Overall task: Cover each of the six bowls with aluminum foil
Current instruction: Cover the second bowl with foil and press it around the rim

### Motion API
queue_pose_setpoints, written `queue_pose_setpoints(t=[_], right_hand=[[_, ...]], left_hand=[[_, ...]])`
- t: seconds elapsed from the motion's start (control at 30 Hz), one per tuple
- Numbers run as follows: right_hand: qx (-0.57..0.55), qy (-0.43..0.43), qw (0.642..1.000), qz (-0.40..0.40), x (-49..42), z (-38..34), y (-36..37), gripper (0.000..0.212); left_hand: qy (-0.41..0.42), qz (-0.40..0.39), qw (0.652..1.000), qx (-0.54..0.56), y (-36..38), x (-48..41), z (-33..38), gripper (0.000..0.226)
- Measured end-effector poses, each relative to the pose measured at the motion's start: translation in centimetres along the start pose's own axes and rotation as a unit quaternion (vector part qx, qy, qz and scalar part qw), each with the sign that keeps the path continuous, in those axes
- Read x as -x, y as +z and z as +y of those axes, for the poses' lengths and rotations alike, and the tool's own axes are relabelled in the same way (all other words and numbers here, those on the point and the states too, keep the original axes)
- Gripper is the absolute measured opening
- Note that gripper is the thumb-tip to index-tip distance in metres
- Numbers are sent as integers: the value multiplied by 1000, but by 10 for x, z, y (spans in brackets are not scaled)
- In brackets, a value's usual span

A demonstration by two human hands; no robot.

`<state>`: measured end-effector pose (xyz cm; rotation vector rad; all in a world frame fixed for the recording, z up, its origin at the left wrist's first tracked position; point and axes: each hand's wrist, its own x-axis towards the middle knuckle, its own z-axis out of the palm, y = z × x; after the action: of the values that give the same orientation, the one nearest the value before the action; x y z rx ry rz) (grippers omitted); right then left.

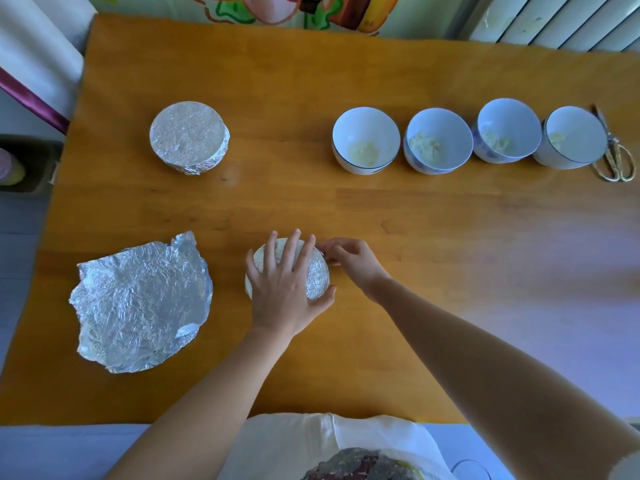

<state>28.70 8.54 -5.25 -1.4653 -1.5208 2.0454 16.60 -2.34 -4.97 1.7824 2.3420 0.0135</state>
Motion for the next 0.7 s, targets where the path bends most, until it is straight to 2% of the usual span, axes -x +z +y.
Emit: queue_pose_setpoints(t=[0.2,0.27,0.4,0.47,0.6,0.7], right_hand=[[81,-42,996,26,-5,9,-5,6],[126,-70,988,53,-7,11,-3,7],[268,-196,936,120,-9,12,4,5],[291,-235,918,131,-8,16,6,8],[251,-233,935,96,2,18,3,27],[172,-135,975,35,14,18,3,37]], left_hand=[[-2,-5,1000,-2,-1,0,1,86],[-3,-8,1000,-5,-2,0,2,85],[0,-10,1000,-5,-2,0,1,85],[-1,-8,1000,-3,-2,0,2,84],[-11,-7,1000,3,-2,0,3,83],[-18,-8,1000,8,-2,0,4,85]])
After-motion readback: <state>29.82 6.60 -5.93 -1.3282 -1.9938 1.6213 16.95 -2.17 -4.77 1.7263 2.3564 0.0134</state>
